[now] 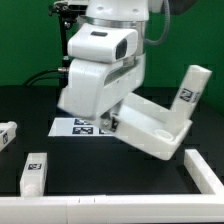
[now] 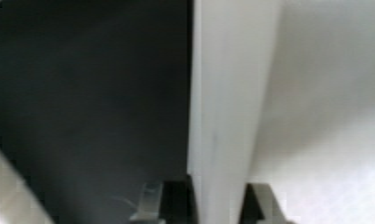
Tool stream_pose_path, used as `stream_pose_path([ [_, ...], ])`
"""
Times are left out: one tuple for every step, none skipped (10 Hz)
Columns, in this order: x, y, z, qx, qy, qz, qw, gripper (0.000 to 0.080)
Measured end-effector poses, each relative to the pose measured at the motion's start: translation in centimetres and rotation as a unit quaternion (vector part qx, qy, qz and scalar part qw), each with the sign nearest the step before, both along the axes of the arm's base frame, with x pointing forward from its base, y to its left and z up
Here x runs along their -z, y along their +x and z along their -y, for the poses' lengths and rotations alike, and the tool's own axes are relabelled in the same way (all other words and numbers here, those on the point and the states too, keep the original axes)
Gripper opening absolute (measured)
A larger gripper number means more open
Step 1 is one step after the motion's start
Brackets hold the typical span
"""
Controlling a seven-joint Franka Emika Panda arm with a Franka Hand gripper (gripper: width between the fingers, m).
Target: Assemble desk
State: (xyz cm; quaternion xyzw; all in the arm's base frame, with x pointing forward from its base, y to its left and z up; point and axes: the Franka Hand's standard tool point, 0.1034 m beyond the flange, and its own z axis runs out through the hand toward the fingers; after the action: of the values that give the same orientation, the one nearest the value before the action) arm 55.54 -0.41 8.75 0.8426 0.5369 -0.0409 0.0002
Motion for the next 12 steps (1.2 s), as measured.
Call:
stream_pose_path([
  [0.0,2.5,0.6,-0.067,0.0,-0.013,0.998,0.0054],
  [0.2,3.4,0.5,-0.121,0.004,-0.025,0.992,0.0054],
  [0.3,3.3,0.9,-0.125,0.0,-0.023,0.992,0.0054],
  [0.4,3.1,1.0,-0.114,-0.002,-0.024,0.993,0.0054],
  [0.5,3.1,1.1,-0.112,-0.003,-0.026,0.993,0.0054],
  [1.1,4.0,0.9,-0.105,-0.009,-0.043,0.993,0.0054],
  [1.3,5.5,0.6,-0.107,-0.01,-0.046,0.993,0.0054],
  [1.7,6.5,0.2,-0.109,-0.009,-0.043,0.993,0.0054],
  [2.1,7.3,0.1,-0.122,-0.005,-0.032,0.992,0.0054],
  [2.1,7.1,0.5,-0.115,-0.009,-0.033,0.993,0.0054],
  [2.2,7.1,0.7,-0.115,-0.012,-0.034,0.993,0.0054],
  [2.2,7.0,0.8,-0.112,-0.013,-0.035,0.993,0.0054],
])
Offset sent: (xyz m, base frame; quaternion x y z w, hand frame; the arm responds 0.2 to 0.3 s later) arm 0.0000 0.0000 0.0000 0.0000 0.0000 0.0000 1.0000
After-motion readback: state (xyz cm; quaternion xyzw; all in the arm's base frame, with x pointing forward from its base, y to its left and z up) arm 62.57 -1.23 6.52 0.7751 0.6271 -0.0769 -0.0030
